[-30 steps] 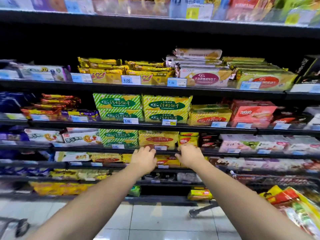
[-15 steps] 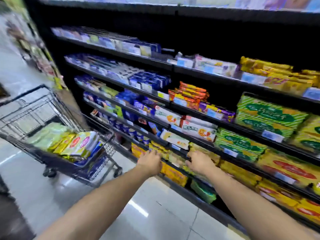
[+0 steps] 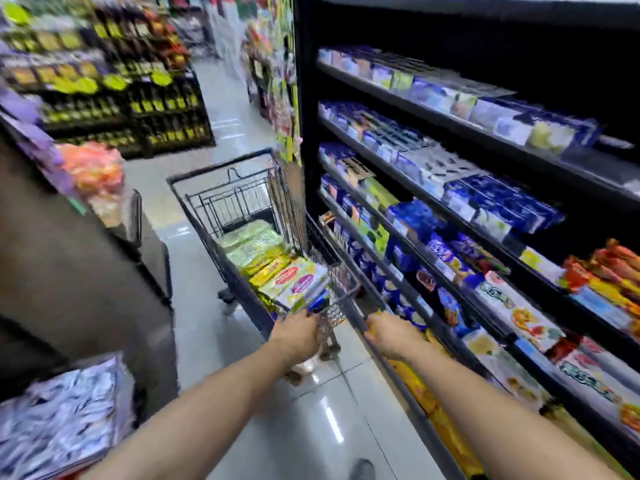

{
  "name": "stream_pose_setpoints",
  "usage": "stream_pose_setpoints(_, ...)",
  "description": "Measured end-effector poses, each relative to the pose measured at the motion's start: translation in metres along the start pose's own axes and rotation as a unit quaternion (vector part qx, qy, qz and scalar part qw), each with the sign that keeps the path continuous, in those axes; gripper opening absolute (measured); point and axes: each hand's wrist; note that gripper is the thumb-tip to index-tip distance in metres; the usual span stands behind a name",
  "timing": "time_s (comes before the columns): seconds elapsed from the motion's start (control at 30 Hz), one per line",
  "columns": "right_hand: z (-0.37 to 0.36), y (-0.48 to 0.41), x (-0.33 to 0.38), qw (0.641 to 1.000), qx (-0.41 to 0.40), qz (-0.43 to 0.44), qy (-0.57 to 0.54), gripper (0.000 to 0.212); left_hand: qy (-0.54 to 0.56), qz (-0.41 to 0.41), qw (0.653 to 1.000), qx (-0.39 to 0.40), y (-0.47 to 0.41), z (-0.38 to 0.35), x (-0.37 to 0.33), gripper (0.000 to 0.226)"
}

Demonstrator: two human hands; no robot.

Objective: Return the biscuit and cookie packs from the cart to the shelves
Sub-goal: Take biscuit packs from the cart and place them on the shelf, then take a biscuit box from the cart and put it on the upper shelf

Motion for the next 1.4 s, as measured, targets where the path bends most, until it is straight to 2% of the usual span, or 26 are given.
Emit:
stream_pose_setpoints(0.13, 0.027, -0.080, -0.005, 0.999, 0.015, 0.039, -0.016, 0.037, 0.015, 0.054, 0.998, -0.006, -0.049, 0.020, 0.029, 0.034)
stream_pose_setpoints(0.3, 0.053, -0.177, -0.009, 0.995, 0.033, 0.088, -0.021, 0.037, 0.019, 0.091, 0.996, -0.007, -0.114, 0.034, 0.061, 0.039)
stream_pose_setpoints(0.53, 0.042, -0.268, 0.002, 0.990, 0.099, 0.084, -0.059, 0.043, 0.029, 0.107, 0.993, 0.039, -0.182, 0.015, 0.105, 0.039)
stream_pose_setpoints(0.8, 0.032, -0.364, 0.002, 0.984, 0.131, -0.014, -0.120, 0.058, -0.006, 0.039, 0.995, 0.087, -0.306, 0.020, 0.169, 0.042)
stream_pose_setpoints(1.07, 0.005, -0.401, -0.013, 0.970, 0.117, -0.103, -0.189, 0.078, -0.055, -0.051, 0.985, 0.154, -0.370, -0.013, 0.173, 0.045)
stream_pose_setpoints(1.2, -0.017, -0.414, -0.040, 0.945, 0.090, -0.145, -0.278, 0.074, -0.045, -0.092, 0.977, 0.189, -0.384, -0.041, 0.161, 0.054)
stream_pose_setpoints(1.3, -0.037, -0.423, -0.061, 0.911, 0.086, -0.189, -0.357, 0.100, -0.044, -0.135, 0.971, 0.190, -0.392, -0.067, 0.160, 0.057)
stream_pose_setpoints(1.4, -0.054, -0.437, -0.077, 0.856, 0.055, -0.239, -0.455, 0.122, -0.055, -0.149, 0.965, 0.207, -0.397, -0.092, 0.163, 0.061)
Point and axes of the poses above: each hand's wrist, its own y-axis away from the middle knuckle, its own z-axis out of the back of the hand, x = y × z, and after that the axes turned 13 degrees about z, right-handed
